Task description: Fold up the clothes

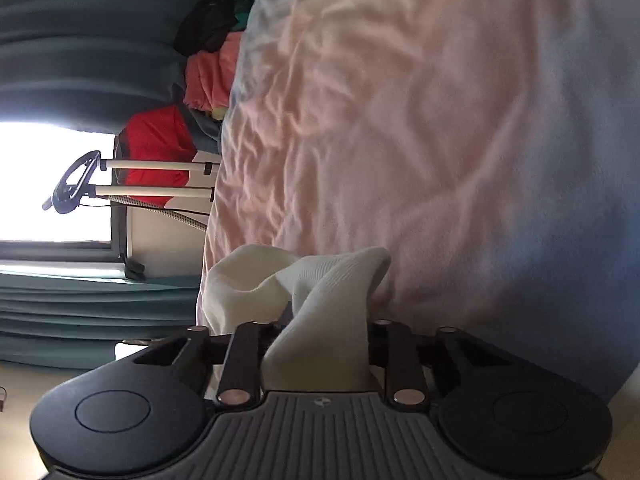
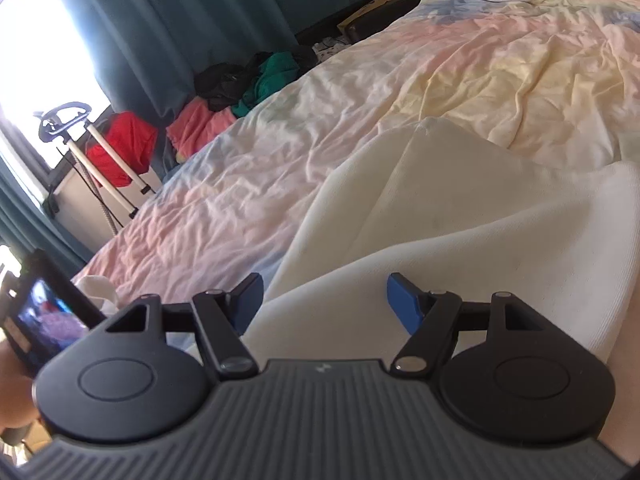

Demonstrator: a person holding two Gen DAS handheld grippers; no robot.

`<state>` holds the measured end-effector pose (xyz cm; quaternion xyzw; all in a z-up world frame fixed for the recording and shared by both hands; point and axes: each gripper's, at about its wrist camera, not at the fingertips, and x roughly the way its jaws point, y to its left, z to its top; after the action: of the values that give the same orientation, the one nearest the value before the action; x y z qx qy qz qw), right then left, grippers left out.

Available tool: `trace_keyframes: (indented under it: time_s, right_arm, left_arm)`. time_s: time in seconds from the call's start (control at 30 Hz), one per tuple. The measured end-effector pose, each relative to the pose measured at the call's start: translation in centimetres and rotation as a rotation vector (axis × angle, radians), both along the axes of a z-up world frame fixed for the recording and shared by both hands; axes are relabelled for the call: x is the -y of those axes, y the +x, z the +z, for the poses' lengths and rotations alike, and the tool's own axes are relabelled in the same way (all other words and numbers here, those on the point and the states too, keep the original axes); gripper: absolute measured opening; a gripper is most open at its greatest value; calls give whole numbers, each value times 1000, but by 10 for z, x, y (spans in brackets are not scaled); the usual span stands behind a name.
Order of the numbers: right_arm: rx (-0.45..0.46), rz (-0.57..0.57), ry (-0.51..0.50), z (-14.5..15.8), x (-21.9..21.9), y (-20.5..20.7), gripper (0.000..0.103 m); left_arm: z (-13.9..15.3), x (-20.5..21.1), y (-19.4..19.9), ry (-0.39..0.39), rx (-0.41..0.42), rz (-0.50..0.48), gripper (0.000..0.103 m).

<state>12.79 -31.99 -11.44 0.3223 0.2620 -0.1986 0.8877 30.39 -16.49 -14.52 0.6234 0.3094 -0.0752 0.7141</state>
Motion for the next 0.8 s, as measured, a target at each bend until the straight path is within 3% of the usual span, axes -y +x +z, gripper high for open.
trace_keyframes:
  time_s: [0.03, 0.1, 0.27, 0.37, 0.5, 0.6, 0.73, 0.8]
  right_arm:
    - [-4, -4, 8, -1, 1, 0, 71]
    - [-1, -15, 25, -1, 2, -1, 71]
    - [10, -38, 13, 3, 1, -7, 71]
    - [8, -35, 4, 5, -5, -8, 71]
    - [5, -20, -19, 4, -10, -7, 71]
    - [1, -11, -24, 1, -13, -5, 71]
    - [23, 16, 27, -2, -11, -4, 72]
    - [50, 36, 62, -2, -9, -4, 72]
  left_arm:
    - [10, 0, 1, -46, 11, 3, 17]
    - [49, 5, 1, -234, 70, 4, 15]
    - [163, 4, -19, -840, 196, -71, 14]
    - [187, -1, -34, -1086, 134, -134, 15]
    - [163, 3, -47, -1119, 68, -85, 26]
    - [139, -13, -57, -1128, 19, -59, 60]
    - [115, -50, -87, -1172, -29, 3, 64]
    - [109, -80, -116, -1200, -14, 53, 66]
